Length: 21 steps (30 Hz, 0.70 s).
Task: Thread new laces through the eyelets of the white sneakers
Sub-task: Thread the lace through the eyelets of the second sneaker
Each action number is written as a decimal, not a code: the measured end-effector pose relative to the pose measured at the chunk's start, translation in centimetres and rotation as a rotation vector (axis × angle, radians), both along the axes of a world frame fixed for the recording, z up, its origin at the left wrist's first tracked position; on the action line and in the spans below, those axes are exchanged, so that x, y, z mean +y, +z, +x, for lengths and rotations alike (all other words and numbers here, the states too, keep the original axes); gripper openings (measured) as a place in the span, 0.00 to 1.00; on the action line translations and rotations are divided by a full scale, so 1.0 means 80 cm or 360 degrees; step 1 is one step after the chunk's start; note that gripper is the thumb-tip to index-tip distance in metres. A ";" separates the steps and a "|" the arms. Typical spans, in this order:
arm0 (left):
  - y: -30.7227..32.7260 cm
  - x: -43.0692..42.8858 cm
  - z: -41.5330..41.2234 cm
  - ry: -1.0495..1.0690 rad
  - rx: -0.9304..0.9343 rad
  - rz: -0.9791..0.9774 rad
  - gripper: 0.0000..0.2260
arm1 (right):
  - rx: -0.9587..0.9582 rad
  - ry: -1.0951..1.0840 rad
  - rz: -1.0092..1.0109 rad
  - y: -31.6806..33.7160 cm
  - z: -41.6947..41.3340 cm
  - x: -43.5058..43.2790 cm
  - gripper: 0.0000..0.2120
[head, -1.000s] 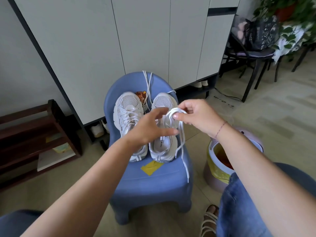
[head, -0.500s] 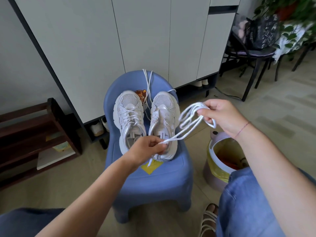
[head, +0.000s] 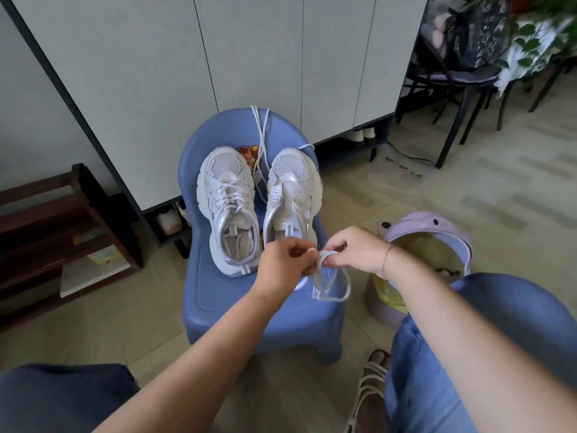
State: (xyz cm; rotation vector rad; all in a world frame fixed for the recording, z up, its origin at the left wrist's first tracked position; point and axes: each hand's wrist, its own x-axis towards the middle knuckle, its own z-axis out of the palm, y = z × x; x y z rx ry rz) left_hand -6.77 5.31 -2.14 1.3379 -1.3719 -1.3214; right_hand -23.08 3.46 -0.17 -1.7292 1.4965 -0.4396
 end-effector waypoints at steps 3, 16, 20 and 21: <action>-0.014 0.004 0.001 0.0051 0.0129 0.0114 0.02 | -0.0173 -0.0088 0.0079 -0.022 0.005 0.000 0.08; -0.029 -0.005 0.011 0.0190 0.0506 0.0370 0.11 | -0.0786 0.0068 0.0265 -0.050 0.010 0.007 0.16; -0.030 0.003 0.013 0.0172 0.0513 0.0373 0.11 | -0.0798 -0.0091 0.0195 -0.050 0.018 0.008 0.04; -0.030 0.007 0.012 0.0154 0.0499 0.0354 0.12 | -0.0800 -0.0143 0.0188 -0.049 0.019 0.007 0.02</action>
